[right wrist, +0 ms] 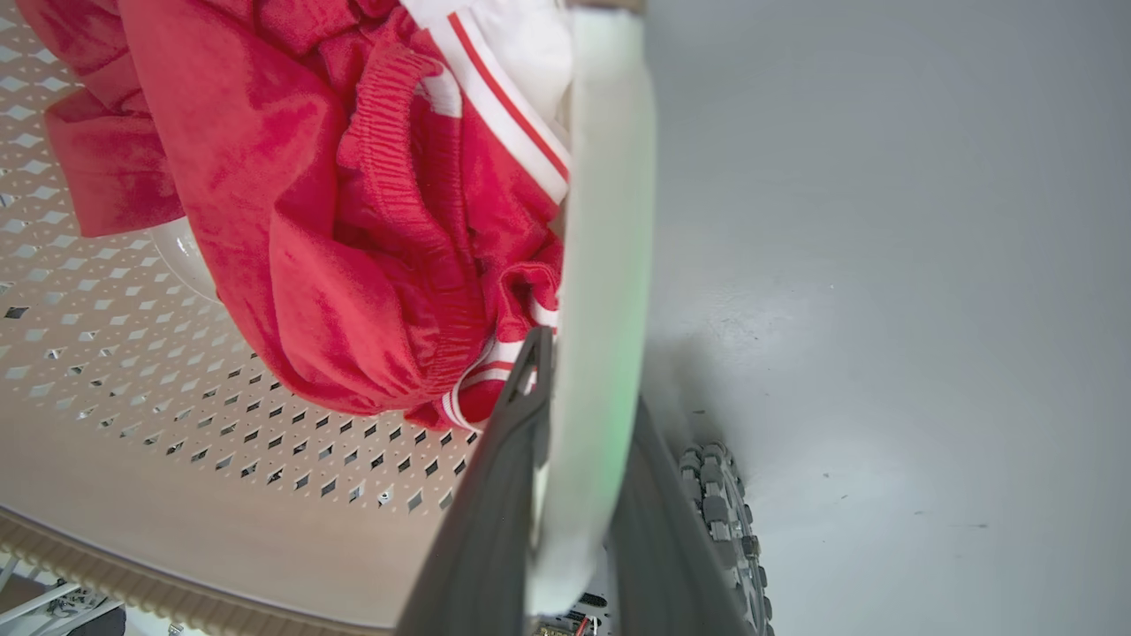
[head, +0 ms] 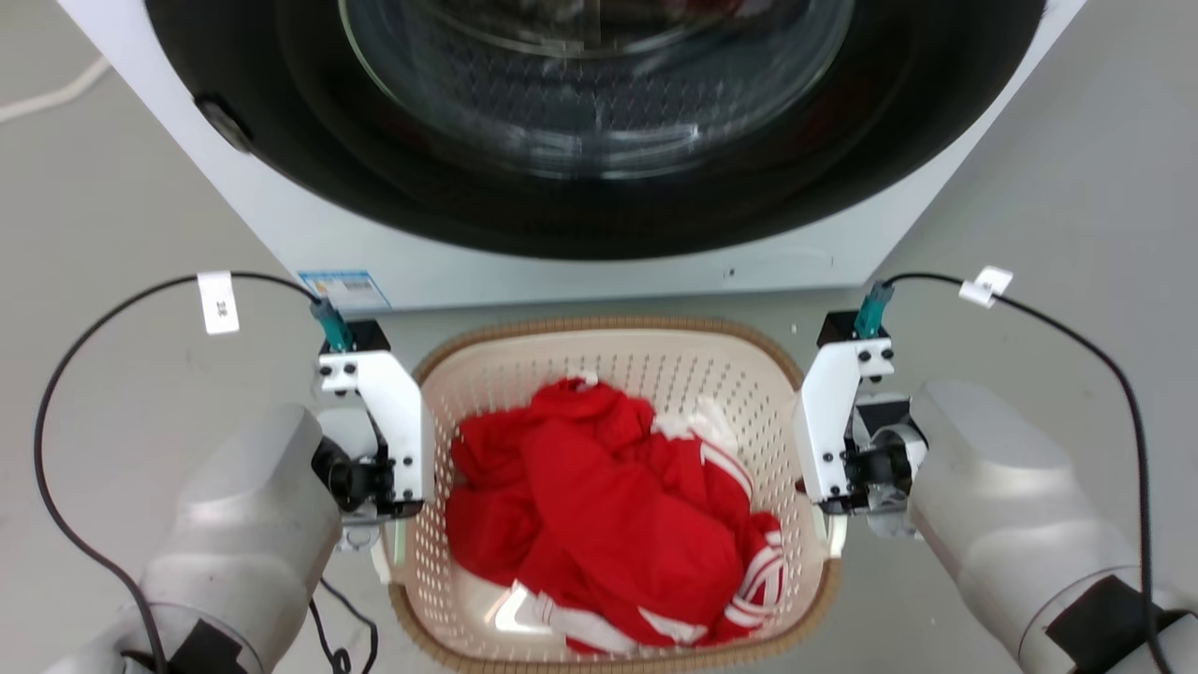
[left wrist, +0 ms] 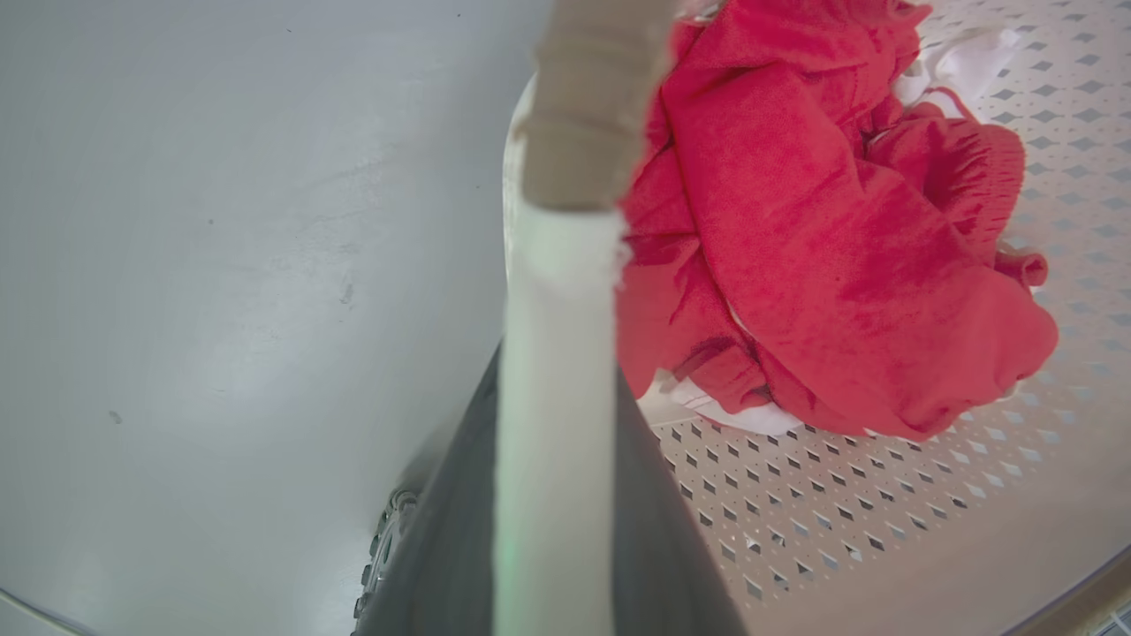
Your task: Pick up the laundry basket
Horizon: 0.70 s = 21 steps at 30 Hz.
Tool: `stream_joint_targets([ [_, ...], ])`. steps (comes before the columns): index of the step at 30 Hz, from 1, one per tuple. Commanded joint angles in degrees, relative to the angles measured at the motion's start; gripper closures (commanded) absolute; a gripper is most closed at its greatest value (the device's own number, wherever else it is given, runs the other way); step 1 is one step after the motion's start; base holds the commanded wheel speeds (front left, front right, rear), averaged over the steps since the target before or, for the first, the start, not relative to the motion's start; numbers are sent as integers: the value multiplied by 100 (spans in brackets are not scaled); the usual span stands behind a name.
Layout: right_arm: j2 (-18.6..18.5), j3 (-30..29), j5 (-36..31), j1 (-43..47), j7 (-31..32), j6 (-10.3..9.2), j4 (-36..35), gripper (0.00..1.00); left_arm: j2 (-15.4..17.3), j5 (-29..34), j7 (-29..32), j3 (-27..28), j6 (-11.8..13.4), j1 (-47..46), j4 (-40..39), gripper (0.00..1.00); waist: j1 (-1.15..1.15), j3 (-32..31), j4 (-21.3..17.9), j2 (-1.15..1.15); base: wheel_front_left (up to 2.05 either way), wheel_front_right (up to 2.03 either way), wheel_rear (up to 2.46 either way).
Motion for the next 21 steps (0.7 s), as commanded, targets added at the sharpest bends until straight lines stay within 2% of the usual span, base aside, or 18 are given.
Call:
stream_joint_targets([
  [1, 38, 15, 31, 61, 25, 16, -21, 100, -36, -26, 31, -10, -25, 62, -25, 100, 1, -204, 4, 0, 0, 0, 0],
  [8, 40, -5, 120, 432, 354, 16, -10, 100, -97, -221, 268, -65, -25, 349, 26, 100, 1, -771, -10, 0, 0, 0, 0],
  [21, 45, -347, -250, 1096, 717, 15, -14, 100, -342, -514, 488, -133, -27, 980, 151, 100, 1, -1618, 8, 0, 0, 0, 0],
])
